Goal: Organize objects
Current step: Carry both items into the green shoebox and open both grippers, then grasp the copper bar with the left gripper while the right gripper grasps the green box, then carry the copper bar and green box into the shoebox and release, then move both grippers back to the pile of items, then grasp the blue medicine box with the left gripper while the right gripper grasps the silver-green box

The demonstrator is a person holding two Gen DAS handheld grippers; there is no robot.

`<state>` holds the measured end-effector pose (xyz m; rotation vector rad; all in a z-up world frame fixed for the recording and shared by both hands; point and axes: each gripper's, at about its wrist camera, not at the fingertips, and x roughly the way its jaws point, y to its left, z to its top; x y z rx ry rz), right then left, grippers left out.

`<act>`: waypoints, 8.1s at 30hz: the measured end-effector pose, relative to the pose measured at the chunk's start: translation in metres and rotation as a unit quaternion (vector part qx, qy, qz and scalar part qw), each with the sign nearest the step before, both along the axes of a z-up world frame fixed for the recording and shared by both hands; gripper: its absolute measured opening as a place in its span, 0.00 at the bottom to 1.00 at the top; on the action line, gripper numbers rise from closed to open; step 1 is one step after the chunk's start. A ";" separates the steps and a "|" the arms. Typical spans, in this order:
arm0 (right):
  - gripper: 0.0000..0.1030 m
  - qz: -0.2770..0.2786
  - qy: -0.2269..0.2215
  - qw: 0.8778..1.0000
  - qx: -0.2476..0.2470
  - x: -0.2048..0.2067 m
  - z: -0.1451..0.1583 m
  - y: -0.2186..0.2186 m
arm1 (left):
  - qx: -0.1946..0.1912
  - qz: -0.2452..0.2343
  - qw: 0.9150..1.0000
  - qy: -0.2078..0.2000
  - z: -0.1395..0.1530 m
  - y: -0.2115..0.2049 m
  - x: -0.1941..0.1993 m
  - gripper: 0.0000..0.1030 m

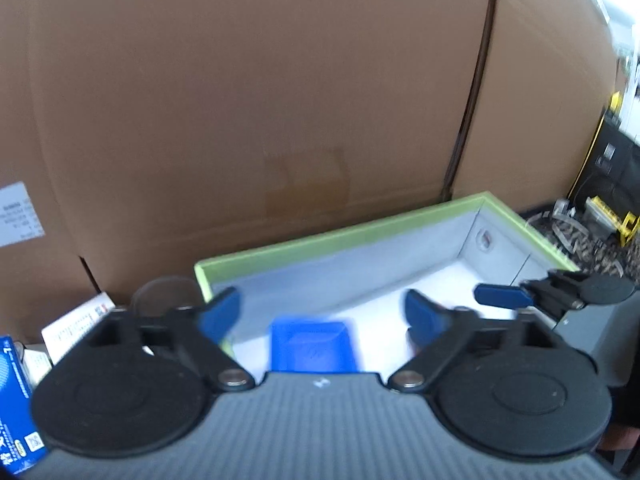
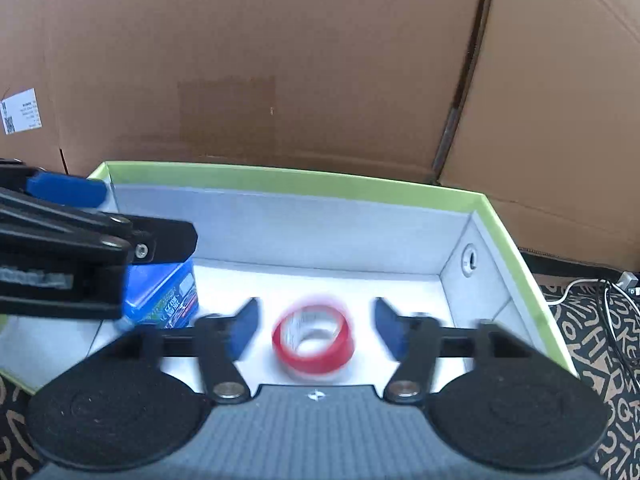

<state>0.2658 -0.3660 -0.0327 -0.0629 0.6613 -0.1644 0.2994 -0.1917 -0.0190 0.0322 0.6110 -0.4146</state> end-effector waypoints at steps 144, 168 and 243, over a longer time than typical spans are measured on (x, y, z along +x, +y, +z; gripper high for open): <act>0.73 -0.004 0.003 0.995 -0.103 -0.022 0.003 -0.029 | 0.014 -0.050 0.998 0.045 -0.004 -0.037 0.009 0.71; 0.94 0.034 -0.212 0.977 -0.005 -0.184 0.042 0.072 | -0.019 0.019 0.998 -0.062 0.052 0.112 -0.161 1.00; 0.67 0.238 -0.008 0.969 0.068 -0.182 -0.036 0.227 | -0.066 0.054 0.993 0.087 -0.015 0.248 -0.153 0.19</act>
